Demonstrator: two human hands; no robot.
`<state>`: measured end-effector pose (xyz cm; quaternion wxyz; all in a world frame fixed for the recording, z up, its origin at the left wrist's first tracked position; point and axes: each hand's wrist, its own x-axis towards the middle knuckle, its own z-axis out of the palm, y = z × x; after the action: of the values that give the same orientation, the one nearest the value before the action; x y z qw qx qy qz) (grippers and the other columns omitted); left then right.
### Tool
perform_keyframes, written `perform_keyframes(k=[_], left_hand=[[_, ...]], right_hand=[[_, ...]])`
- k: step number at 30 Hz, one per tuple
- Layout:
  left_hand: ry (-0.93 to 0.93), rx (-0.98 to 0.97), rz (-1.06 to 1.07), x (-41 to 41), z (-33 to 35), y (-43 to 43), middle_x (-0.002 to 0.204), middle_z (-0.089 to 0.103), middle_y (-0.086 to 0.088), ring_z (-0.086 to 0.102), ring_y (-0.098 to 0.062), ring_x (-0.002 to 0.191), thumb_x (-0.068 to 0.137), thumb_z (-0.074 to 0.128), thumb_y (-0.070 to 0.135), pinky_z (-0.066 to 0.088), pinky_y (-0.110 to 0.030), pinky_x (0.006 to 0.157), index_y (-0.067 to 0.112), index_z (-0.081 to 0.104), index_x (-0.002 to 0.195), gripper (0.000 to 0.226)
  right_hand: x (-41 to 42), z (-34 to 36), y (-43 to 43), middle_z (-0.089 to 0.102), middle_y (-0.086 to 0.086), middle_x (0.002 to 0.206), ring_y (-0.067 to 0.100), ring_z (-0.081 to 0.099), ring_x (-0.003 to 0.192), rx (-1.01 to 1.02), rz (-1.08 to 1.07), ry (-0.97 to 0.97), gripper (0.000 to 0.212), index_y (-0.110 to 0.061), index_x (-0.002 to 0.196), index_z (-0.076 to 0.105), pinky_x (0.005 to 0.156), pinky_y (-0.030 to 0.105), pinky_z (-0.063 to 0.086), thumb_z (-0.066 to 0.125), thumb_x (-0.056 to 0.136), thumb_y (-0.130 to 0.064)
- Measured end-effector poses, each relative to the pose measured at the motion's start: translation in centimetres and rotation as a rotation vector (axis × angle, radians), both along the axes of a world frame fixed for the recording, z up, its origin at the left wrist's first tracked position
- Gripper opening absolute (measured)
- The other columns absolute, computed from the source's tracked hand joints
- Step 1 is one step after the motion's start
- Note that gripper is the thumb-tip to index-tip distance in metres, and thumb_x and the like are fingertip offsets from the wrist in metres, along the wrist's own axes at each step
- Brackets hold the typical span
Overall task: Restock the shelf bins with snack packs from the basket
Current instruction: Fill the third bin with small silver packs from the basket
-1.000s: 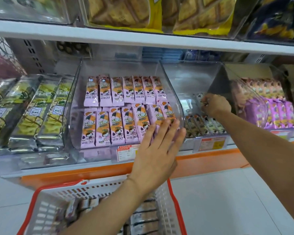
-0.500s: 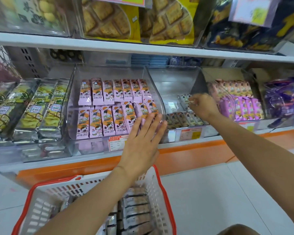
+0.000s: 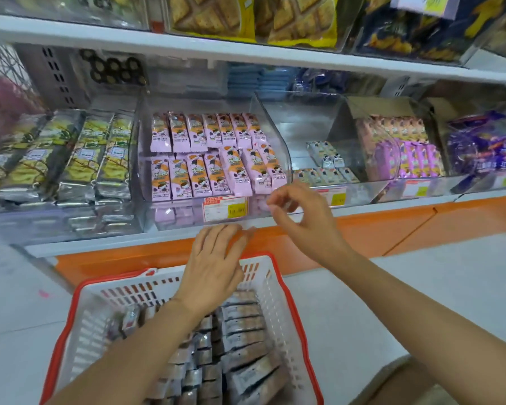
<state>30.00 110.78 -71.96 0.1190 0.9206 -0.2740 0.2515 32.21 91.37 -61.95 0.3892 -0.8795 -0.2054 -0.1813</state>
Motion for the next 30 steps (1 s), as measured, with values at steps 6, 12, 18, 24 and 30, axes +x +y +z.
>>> perform_keyframes(k=[6,12,18,24,30], left_hand=[[0.311,0.142,0.085,-1.2,-5.9,5.2,0.125,0.054,-0.01,0.052,-0.032,0.116,0.079,0.059,0.023,0.035,-0.043,0.1,0.01,0.052,0.133,0.056],[0.483,0.285,0.241,-1.3,-11.2,8.2,0.129,0.061,-0.021,0.059,-0.041,0.119,0.058,0.089,0.022,0.041,-0.056,0.106,-0.003,0.057,0.132,0.085],[0.448,0.25,0.238,-1.2,-13.4,8.4,0.142,0.052,-0.022,0.049,-0.04,0.132,0.065,0.079,0.016,0.022,-0.054,0.111,-0.003,0.041,0.144,0.09],[0.455,0.245,0.251,-1.2,-13.8,8.6,0.144,0.052,-0.017,0.049,-0.036,0.133,0.062,0.079,0.017,0.033,-0.058,0.112,0.001,0.045,0.144,0.09],[0.447,0.286,0.261,-1.2,-13.7,8.6,0.145,0.051,-0.016,0.048,-0.035,0.134,0.063,0.081,0.019,0.035,-0.057,0.112,0.002,0.046,0.144,0.09]], right_hand=[[-3.1,-11.6,4.5,0.059,-0.01,0.087,0.002,0.053,0.084,-0.15,0.084,0.325,0.009,-0.018,0.094,0.066,0.073,0.017,0.039,0.063,0.085,-0.016],[-4.1,-20.5,6.0,0.059,0.001,0.126,0.018,0.056,0.114,-0.441,0.038,0.634,0.03,-0.016,0.123,0.06,0.091,0.028,0.045,0.06,0.093,-0.02],[-3.7,-26.4,6.3,0.04,0.008,0.147,0.029,0.033,0.137,-0.822,0.046,0.696,0.047,-0.018,0.14,0.044,0.107,0.039,0.038,0.057,0.094,-0.019],[-2.9,-29.0,6.7,0.043,0.014,0.138,0.036,0.038,0.13,-1.06,0.086,0.625,0.051,-0.014,0.133,0.045,0.108,0.045,0.036,0.066,0.087,-0.021],[-1.9,-29.7,7.4,0.066,0.013,0.108,0.034,0.065,0.096,-1.186,0.175,0.535,0.053,-0.013,0.113,0.061,0.08,0.042,0.054,0.079,0.063,-0.011]])
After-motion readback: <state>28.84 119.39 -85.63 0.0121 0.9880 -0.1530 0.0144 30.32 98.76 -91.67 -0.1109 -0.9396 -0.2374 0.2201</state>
